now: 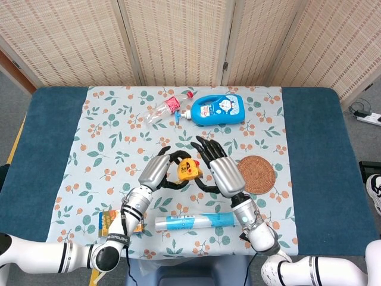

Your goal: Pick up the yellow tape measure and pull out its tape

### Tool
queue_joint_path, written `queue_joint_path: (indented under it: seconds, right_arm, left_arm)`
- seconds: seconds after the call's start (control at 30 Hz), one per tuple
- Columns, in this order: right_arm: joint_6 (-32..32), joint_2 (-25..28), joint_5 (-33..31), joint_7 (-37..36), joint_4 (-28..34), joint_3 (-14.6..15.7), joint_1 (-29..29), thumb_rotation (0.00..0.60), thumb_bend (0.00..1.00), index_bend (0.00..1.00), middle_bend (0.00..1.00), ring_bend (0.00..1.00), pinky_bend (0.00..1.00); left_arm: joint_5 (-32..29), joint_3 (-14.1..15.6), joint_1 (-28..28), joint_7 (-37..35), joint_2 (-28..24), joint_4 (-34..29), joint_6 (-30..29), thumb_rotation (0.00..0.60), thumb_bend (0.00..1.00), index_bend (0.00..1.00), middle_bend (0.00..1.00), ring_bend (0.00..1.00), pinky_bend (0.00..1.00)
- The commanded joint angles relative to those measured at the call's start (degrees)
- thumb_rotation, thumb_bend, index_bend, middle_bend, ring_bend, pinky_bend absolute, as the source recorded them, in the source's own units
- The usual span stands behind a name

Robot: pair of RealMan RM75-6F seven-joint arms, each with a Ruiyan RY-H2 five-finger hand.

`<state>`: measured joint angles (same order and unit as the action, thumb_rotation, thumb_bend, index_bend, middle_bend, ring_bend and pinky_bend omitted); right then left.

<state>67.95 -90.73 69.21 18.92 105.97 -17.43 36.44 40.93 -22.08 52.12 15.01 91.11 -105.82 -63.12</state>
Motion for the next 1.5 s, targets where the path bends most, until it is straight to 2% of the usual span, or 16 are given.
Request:
queue_joint_path:
  seconds: [0.03, 0.57, 0.63, 0.8, 0.97, 1.23, 1.5]
  right_arm:
    - [0.5, 0.0, -0.3, 0.3, -0.1, 0.0, 0.0, 0.600, 0.40, 0.00, 0.00, 0.00, 0.00]
    - [3.9, 1.0, -3.1, 2.8, 0.3, -1.5, -0.1, 0.600, 0.40, 0.00, 0.00, 0.02, 0.00]
    - [3.9, 1.0, -4.0, 3.2, 0.5, -1.8, 0.1, 0.600, 0.40, 0.04, 0.03, 0.04, 0.00]
    - [2.9, 1.4, -6.9, 3.6, 1.3, -2.4, 0.7, 0.600, 0.40, 0.25, 0.13, 0.10, 0.00]
    - [2.9, 1.2, -8.7, 4.4, 1.6, -2.9, 1.4, 0.600, 0.40, 0.40, 0.19, 0.14, 0.00]
    - [3.2, 1.1, -10.4, 4.9, 2.1, -3.3, 2.3, 0.600, 0.41, 0.51, 0.25, 0.18, 0.01]
    - [4.1, 1.0, -11.2, 5.3, 2.2, -3.3, 2.7, 0.600, 0.56, 0.61, 0.33, 0.22, 0.01]
  left_arm:
    - [0.1, 0.1, -0.2, -0.3, -0.1, 0.2, -0.1, 0.600, 0.40, 0.54, 0.52, 0.38, 0.05]
    - [1.6, 0.4, -1.1, -3.1, 0.2, 2.8, 0.3, 0.600, 0.41, 0.54, 0.52, 0.38, 0.06]
    - [1.8, 0.4, -1.2, -3.3, 0.3, 3.0, 0.3, 0.600, 0.41, 0.54, 0.52, 0.38, 0.06]
    - [1.9, 0.3, -1.2, -3.5, 0.1, 2.9, 0.4, 0.600, 0.41, 0.54, 0.52, 0.38, 0.05]
    - [2.0, 0.2, -1.2, -3.3, 0.1, 2.9, 0.3, 0.600, 0.41, 0.54, 0.52, 0.37, 0.06]
    - [1.9, 0.1, -1.0, -3.1, 0.1, 3.0, 0.3, 0.600, 0.41, 0.54, 0.52, 0.37, 0.05]
    - [1.8, 0.1, -1.1, -3.1, 0.1, 3.5, 0.3, 0.600, 0.41, 0.54, 0.52, 0.37, 0.06]
